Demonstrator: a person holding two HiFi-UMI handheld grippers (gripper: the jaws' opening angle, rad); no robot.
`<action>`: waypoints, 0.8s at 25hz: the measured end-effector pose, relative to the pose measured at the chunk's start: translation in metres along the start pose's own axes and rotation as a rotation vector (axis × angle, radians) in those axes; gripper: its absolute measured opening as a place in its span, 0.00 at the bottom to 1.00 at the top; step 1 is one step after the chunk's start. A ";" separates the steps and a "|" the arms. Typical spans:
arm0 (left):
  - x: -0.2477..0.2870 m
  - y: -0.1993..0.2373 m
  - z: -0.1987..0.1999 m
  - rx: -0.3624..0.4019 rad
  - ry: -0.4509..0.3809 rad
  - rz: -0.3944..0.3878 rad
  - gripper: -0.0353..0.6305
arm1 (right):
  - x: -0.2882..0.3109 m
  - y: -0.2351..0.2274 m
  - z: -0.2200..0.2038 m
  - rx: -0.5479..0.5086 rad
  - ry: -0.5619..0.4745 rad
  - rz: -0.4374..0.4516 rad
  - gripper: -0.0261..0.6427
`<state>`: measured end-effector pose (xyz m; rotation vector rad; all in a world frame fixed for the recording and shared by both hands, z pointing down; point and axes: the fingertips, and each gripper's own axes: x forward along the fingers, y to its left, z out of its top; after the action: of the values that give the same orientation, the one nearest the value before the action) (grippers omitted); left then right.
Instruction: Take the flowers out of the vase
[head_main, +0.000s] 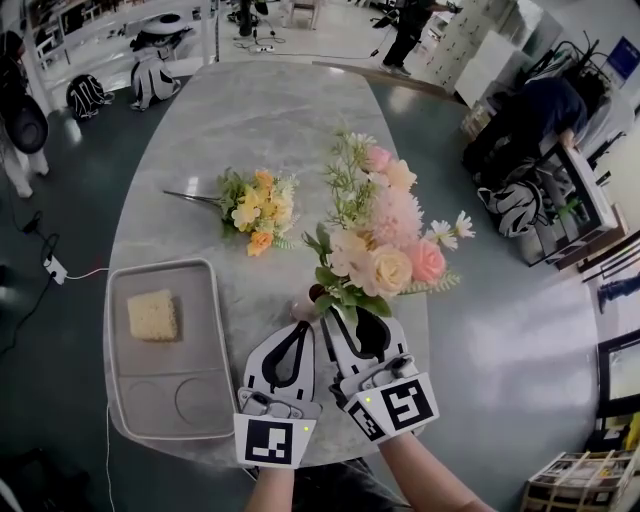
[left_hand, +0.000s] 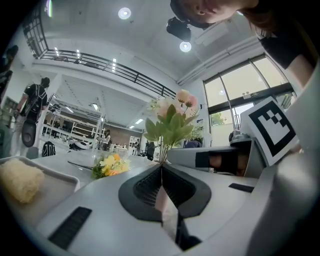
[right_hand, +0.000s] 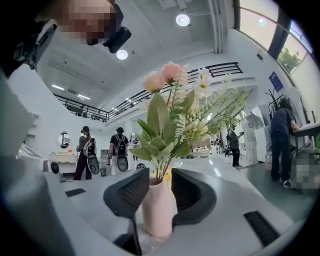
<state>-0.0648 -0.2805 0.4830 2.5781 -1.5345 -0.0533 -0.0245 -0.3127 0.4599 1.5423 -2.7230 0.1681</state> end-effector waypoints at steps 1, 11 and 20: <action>0.000 0.001 0.000 -0.007 -0.001 0.005 0.07 | 0.002 0.000 0.000 0.005 0.000 0.003 0.23; -0.001 0.011 -0.002 -0.013 0.001 0.040 0.07 | 0.015 -0.004 -0.001 0.061 -0.009 0.007 0.26; -0.002 0.017 -0.007 -0.028 0.014 0.060 0.07 | 0.027 -0.005 0.000 0.088 -0.031 -0.001 0.26</action>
<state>-0.0800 -0.2865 0.4922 2.5035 -1.5936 -0.0500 -0.0343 -0.3385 0.4625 1.5803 -2.7736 0.2694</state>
